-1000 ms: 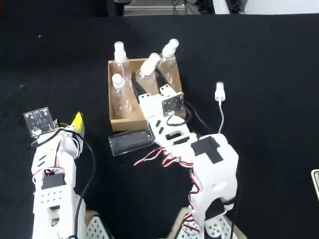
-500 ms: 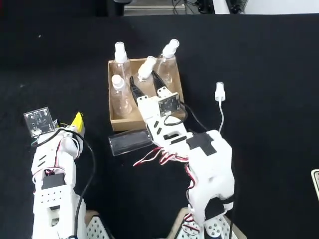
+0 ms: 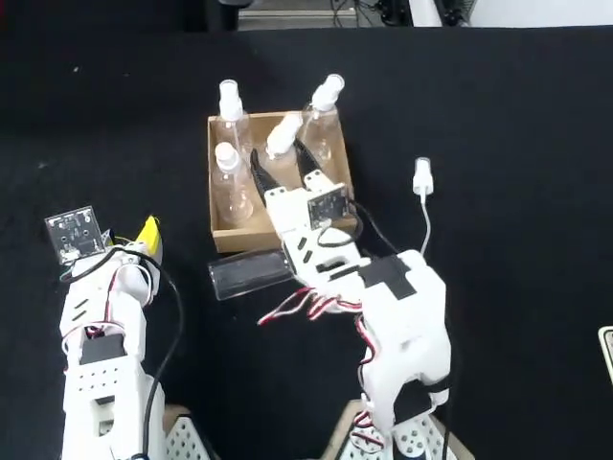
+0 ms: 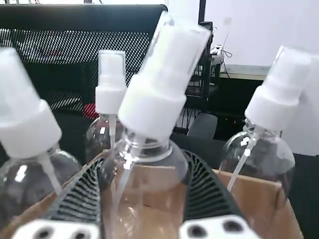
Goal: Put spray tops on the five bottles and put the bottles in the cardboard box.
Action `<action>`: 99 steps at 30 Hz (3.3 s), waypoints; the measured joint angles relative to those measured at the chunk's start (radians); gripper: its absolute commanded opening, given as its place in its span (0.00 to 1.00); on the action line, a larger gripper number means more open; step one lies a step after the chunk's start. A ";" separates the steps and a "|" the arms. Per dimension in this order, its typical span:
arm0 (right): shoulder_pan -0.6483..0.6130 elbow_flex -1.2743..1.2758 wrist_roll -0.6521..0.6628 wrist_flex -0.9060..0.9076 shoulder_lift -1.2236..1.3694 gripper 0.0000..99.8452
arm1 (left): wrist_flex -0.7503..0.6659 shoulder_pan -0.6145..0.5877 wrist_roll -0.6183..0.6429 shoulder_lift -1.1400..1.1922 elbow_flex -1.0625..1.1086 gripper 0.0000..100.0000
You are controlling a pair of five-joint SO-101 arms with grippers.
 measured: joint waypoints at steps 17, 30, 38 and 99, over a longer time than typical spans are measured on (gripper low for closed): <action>0.002 -0.008 0.002 0.117 -0.020 0.01 | 0.000 0.000 0.000 0.000 0.000 0.22; 0.003 -0.008 -0.048 0.115 -0.020 0.01 | 0.000 0.000 0.000 0.000 0.000 0.22; 0.003 -0.008 -0.064 0.110 -0.020 0.01 | 0.000 0.000 0.000 0.000 0.000 0.22; -0.002 0.025 -0.064 0.106 -0.021 0.14 | 0.000 0.000 0.000 0.000 0.000 0.22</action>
